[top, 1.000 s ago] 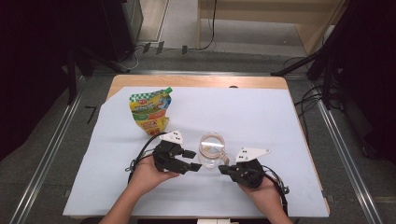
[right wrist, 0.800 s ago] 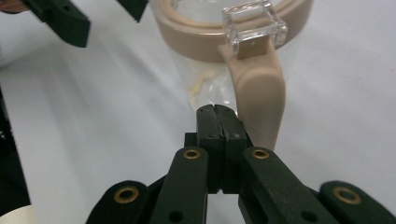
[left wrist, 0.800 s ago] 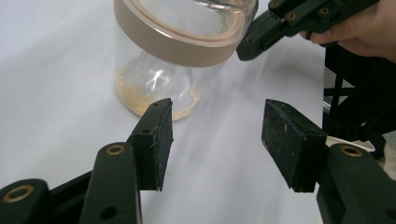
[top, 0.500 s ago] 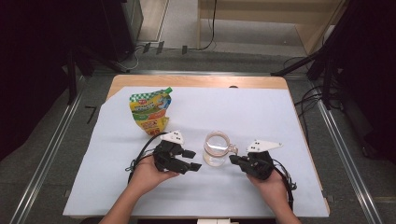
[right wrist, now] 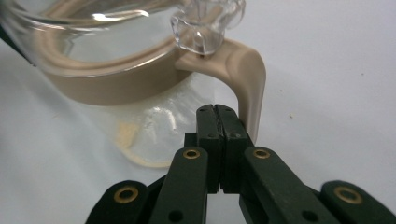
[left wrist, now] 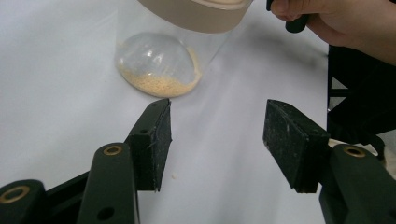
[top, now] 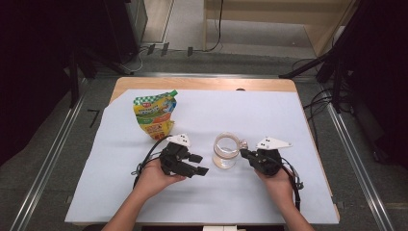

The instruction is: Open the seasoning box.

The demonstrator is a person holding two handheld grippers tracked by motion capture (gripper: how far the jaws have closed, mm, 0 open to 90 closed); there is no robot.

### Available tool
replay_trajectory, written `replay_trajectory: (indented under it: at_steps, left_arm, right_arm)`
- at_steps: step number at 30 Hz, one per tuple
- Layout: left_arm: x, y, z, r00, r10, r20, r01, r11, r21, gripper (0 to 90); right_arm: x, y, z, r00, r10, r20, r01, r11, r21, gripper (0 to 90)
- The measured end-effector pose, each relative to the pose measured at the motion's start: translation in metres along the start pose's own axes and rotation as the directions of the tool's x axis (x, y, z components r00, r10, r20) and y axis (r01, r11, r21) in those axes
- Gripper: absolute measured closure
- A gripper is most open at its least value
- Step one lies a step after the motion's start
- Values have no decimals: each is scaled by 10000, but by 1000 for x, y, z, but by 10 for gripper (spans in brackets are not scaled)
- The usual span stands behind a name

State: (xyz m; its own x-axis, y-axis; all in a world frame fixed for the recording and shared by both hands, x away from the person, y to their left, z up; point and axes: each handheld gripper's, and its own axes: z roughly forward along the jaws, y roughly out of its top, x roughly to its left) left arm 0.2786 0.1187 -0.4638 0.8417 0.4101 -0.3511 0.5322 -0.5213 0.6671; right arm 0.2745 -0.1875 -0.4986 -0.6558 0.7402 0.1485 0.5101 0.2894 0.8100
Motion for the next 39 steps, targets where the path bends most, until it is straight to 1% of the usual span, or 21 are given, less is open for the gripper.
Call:
replay_trajectory:
  at_steps: [3, 4, 5, 8, 11, 13, 15, 16, 17, 18, 20, 21, 23, 24, 25, 27, 29, 33, 34, 37, 39]
  left_arm:
    - [0, 2, 2, 9999, 106, -60, -106, 9999, 3, 425]
    - [-1, 3, 4, 9999, 76, 113, -76, 10000, 9, 417]
    - [-2, 4, 6, 10000, 51, 61, -52, 9999, 157, 378]
    - [-3, 7, 7, 9981, 537, -300, -531, 9984, 202, 375]
    - [0, 13, 4, 9991, 286, -305, -287, 9996, -33, 345]
    - [5, 19, 2, 10000, -8, -86, 6, 9995, -322, 340]
    - [10, 25, 1, 9999, -109, -53, 108, 9994, -333, 326]
    - [12, 28, 1, 9999, -122, -81, 119, 9993, -352, 316]
    - [13, 32, 2, 9999, 62, -159, -68, 9993, -374, 317]
    - [12, 35, 2, 9990, 346, -296, -357, 9988, -348, 316]
    - [10, 40, 4, 9973, 691, -257, -697, 9972, -262, 289]
    - [9, 42, 6, 9970, 753, -191, -756, 9970, -174, 264]
    - [8, 44, 8, 9947, 980, -295, -984, 9951, -121, 256]
    - [8, 44, 9, 9931, 1068, -482, -1072, 9942, -74, 245]
    - [9, 43, 9, 9926, 1090, -538, -1092, 9940, -9, 231]
    - [10, 41, 10, 9922, 1148, -478, -1149, 9934, 7, 198]
    - [8, 39, 8, 9888, 1362, -605, -1364, 9907, -4, 149]
    - [8, 32, 9, 9902, 1243, -634, -1256, 9919, -165, 101]
    - [9, 31, 11, 9905, 1225, -625, -1237, 9922, -154, 100]
    - [8, 31, 15, 9878, 1360, -764, -1384, 9900, -276, 95]
    - [7, 30, 17, 9850, 1481, -886, -1516, 9879, -336, 92]
  right_arm:
    - [-3, 1, 6, 9999, 26, -105, -26, 10000, 2, 900]
    - [-2, 1, 8, 10000, -65, 43, 65, 10000, -37, 900]
    - [-2, 2, 9, 9997, -164, 169, 165, 9998, -77, 900]
    - [-5, 2, 13, 9999, -107, 127, 109, 9998, -139, 900]
    - [-7, 2, 19, 9997, -80, 237, 83, 9999, -150, 900]
    - [-8, 2, 21, 9996, -92, 270, 96, 9998, -155, 900]
    - [-9, 3, 24, 9998, 25, 217, -22, 9999, -135, 900]
    - [-10, 5, 26, 9997, 149, 208, -152, 9998, 150, 900]
    - [-10, 8, 27, 9994, 273, 235, -283, 9986, 456, 900]
    - [-10, 10, 28, 9994, 289, 213, -301, 9980, 563, 900]
    - [-8, 11, 29, 9996, 208, 210, -217, 9987, 464, 900]
    - [-7, 11, 30, 9995, 296, 88, -299, 9985, 468, 900]
    - [-2, 10, 32, 9996, 256, -75, -251, 9975, 659, 900]
    - [0, 10, 33, 9998, 142, -123, -133, 9974, 706, 900]
    - [4, 10, 34, 9999, 19, -154, -7, 9972, 754, 900]
    - [9, 10, 35, 9995, 70, -324, -44, 9967, 809, 900]
    - [17, 10, 36, 9987, 2, -506, 43, 9960, 894, 900]
    - [29, 9, 36, 9962, -350, -798, 429, 9941, 996, 900]
    - [29, 10, 35, 9963, -405, -764, 479, 9939, 989, 900]
    - [26, 13, 28, 9936, -298, -1089, 378, 9967, 724, 900]
    - [26, 14, 23, 9939, -418, -1019, 492, 9963, 711, 900]
